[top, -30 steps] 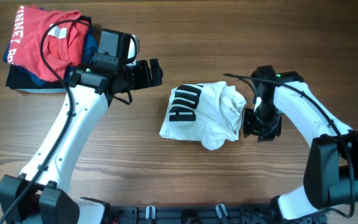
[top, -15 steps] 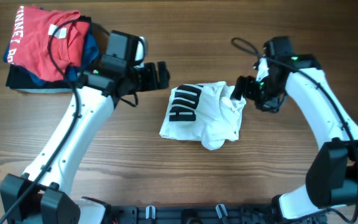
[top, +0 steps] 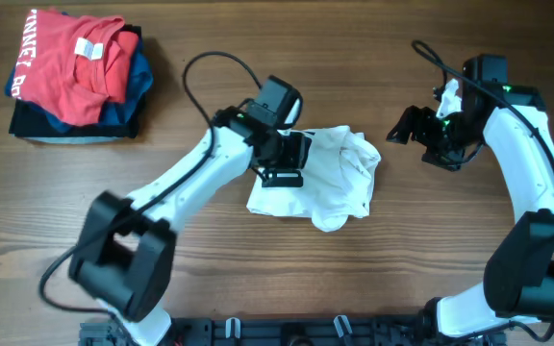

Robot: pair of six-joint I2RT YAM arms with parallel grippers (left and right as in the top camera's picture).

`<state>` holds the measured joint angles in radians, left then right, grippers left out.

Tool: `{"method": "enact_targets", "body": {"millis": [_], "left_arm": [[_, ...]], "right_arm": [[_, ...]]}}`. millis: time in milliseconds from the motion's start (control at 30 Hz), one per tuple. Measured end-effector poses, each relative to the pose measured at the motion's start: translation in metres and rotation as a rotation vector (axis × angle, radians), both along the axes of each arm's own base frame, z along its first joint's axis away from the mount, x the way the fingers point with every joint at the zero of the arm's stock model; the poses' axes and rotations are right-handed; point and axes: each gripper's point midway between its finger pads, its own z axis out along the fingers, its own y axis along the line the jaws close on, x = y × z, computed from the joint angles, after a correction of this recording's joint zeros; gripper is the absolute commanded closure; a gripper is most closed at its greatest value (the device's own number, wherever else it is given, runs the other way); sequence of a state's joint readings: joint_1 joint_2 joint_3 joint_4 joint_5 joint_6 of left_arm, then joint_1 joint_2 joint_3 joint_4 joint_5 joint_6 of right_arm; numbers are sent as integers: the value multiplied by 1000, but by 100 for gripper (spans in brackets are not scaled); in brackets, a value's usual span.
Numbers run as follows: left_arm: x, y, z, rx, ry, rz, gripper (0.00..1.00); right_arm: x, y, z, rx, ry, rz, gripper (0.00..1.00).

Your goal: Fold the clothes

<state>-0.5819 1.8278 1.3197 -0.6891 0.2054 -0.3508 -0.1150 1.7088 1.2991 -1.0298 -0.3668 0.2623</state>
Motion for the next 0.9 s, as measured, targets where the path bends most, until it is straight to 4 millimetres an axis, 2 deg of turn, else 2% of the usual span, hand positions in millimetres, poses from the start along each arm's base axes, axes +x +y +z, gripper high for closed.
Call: {"method": "enact_targets", "body": {"millis": [133,233,400,500,567,667,700,767,833,900], "left_arm": [[5,-6,-37,25,37,-6,96],[9,-3,-61,65,48,4,96],[19,-1,-63,133,-16,3,96],[32,10,-62,215,-92,-14,96],[46,32,-62,322,-152,7,96],[66,70,-61,403,-179,83,88],[74,87,-60,426,-185,118,80],[91,125,-59,462,-192,195,51],[105,162,-57,498,-199,253,35],[113,189,-56,517,-203,297,28]], "right_arm": [[0,0,0,-1,-2,5,12],[0,0,0,-1,-2,6,12],[0,-1,0,-6,0,6,12],[-1,-2,-1,-12,4,5,12],[-1,-2,-1,-13,4,5,12],[-1,-3,-1,-17,4,4,12],[-1,-3,-1,-17,4,4,12],[-1,-3,-1,-20,5,4,12],[-1,-3,-1,-21,4,4,12],[-1,-4,-2,-24,3,8,12]]}}
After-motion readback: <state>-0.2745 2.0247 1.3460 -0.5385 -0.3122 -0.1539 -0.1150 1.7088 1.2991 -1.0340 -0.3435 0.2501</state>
